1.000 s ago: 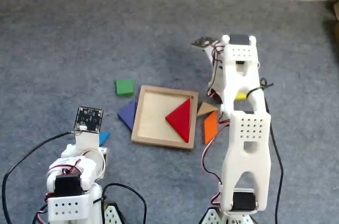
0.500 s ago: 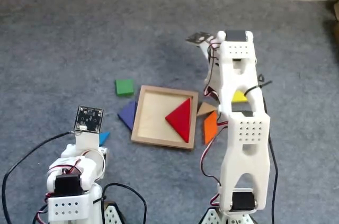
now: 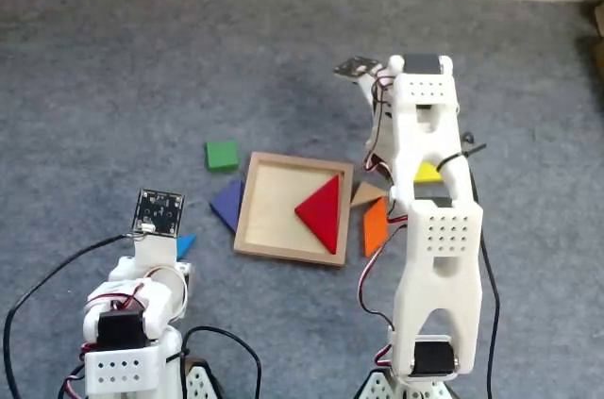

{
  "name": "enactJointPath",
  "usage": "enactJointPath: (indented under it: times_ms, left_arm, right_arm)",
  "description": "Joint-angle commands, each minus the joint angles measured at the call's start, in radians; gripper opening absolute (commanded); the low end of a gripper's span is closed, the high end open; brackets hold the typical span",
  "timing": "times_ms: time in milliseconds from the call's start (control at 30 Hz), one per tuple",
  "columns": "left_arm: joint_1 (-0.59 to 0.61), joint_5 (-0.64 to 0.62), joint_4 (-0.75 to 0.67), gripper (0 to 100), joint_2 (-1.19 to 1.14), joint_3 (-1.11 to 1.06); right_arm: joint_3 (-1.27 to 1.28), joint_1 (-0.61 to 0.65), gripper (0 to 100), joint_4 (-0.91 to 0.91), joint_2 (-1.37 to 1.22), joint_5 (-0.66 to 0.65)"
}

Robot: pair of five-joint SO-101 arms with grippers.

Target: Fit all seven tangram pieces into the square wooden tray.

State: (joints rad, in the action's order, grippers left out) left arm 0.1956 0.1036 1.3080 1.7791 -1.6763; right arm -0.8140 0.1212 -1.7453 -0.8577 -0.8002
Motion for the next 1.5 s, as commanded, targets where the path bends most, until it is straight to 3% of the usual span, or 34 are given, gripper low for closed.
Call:
enactJointPath:
  times_ms: [0,567,800,1233,1467]
  left_arm:
    - [-0.021,0.009,0.008,13,0.010,-0.021]
    - [-0.021,0.009,0.008,13,0.010,-0.021]
    - [-0.021,0.009,0.008,13,0.010,-0.021]
    - [-0.021,0.009,0.008,13,0.010,-0.021]
    - [-0.021,0.009,0.008,13,0.010,-0.021]
  right_arm:
    - [0.005,-0.022,43.3,-0.019,0.013,0.012]
    - [0.093,-0.054,43.1,-0.016,-0.076,0.011]
    - [0.093,-0.053,33.4,0.012,-0.082,0.011]
    - [0.091,-0.050,33.1,0.022,-0.082,0.018]
    - [0.077,-0.047,18.0,0.018,-0.070,0.011]
